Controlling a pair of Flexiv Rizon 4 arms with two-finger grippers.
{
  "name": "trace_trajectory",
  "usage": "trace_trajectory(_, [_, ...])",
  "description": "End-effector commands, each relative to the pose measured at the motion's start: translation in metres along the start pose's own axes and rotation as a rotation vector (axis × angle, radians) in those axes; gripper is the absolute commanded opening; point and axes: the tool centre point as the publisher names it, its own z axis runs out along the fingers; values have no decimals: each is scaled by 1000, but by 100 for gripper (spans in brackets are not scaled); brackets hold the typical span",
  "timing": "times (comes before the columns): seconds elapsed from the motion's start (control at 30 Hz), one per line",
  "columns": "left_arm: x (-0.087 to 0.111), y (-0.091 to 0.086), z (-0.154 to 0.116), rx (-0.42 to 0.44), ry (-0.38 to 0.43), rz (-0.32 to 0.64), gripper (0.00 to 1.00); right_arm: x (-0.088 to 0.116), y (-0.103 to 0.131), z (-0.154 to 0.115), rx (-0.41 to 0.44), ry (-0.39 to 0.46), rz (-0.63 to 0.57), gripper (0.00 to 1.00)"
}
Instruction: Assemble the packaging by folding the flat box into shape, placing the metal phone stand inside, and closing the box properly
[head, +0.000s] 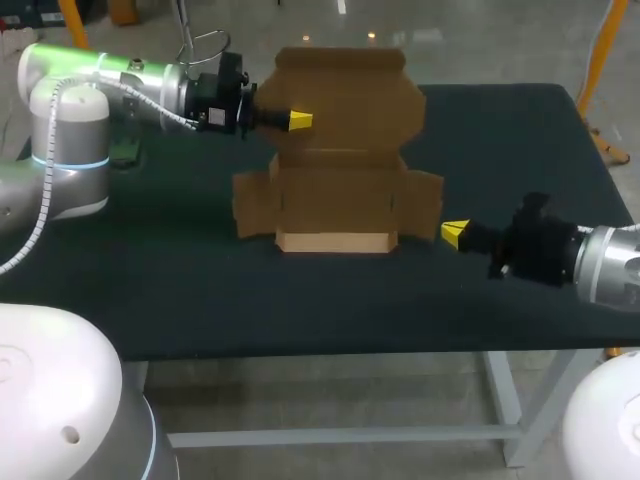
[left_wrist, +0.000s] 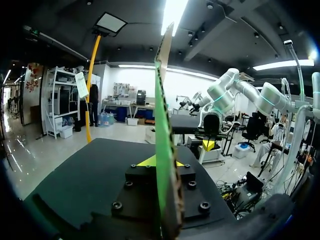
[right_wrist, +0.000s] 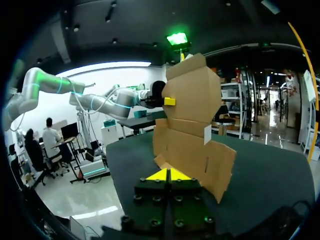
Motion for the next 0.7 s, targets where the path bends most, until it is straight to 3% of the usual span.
trace_trajectory(0.03, [-1,1,-2,-1,6,0,0,10,-11,36,-21,-45,-9,0])
trace_trajectory(0.23, [-1,1,-2,-1,6,0,0,23,-17,67,-11,-74,-33,0])
trace_trajectory(0.43, [-1,1,-2,-1,6,0,0,21,-23,88,-18,-63,-13,0])
trace_trajectory(0.7, [-1,1,-2,-1,6,0,0,23,-28,117,-26,-112,-21,0])
